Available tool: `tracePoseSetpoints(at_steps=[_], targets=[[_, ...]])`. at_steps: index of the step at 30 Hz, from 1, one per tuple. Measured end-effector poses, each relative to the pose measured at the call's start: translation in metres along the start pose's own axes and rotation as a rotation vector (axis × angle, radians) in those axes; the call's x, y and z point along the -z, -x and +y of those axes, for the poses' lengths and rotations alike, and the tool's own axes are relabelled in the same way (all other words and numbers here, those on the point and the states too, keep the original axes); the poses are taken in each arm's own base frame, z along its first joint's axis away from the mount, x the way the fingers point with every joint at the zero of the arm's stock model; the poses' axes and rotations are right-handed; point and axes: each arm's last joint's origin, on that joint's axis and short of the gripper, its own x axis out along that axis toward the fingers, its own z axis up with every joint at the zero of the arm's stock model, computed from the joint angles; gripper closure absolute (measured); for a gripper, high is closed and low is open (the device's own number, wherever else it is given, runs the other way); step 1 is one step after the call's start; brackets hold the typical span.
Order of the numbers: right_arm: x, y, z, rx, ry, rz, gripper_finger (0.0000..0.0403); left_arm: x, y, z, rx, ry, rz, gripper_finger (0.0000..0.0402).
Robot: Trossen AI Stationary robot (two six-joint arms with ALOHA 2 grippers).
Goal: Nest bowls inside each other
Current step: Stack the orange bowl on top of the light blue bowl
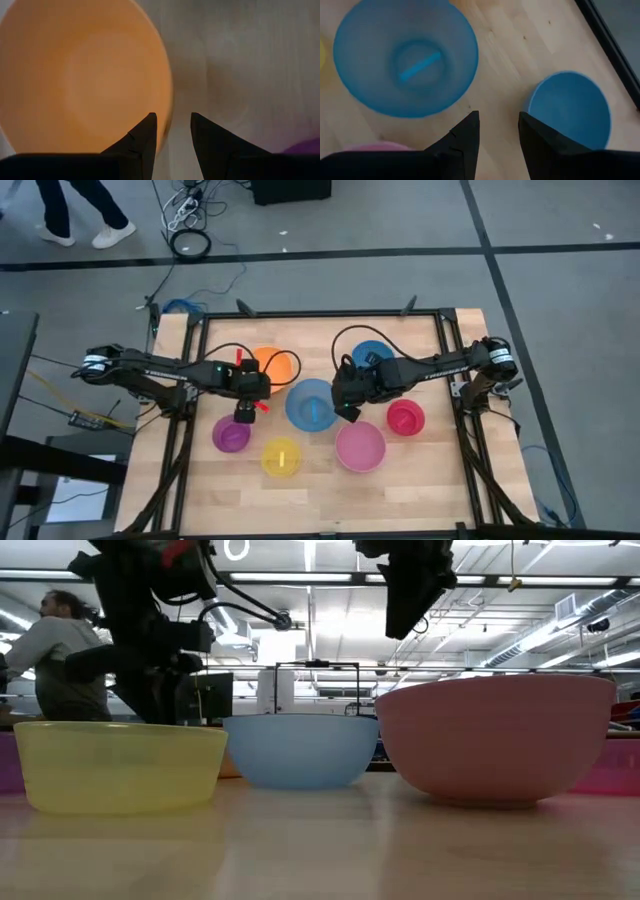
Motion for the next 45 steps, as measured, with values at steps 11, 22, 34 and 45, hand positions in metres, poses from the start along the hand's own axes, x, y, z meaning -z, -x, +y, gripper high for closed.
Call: tracePoseSetpoints(at_steps=[11, 22, 34, 45], targets=[[0.014, 0.010, 0.014, -0.011, 0.019, 0.010, 0.0280, -0.013, -0.033, 0.002, -0.024, -0.013, 0.030, 0.0316], [0.022, 0.014, 0.011, 0.111, -0.004, -0.005, 0.0280, -0.056, 0.029, 0.023, -0.132, -0.037, -0.236, 0.0395], [0.060, 0.051, -0.004, 0.306, -0.195, -0.183, 0.0280, -0.106, 0.049, -0.009, 0.165, -0.041, -0.516, 0.0395], [0.074, 0.076, -0.019, 0.221, -0.295, -0.249, 0.0280, -0.108, 0.039, -0.034, 0.290, 0.073, -0.444, 0.0319]])
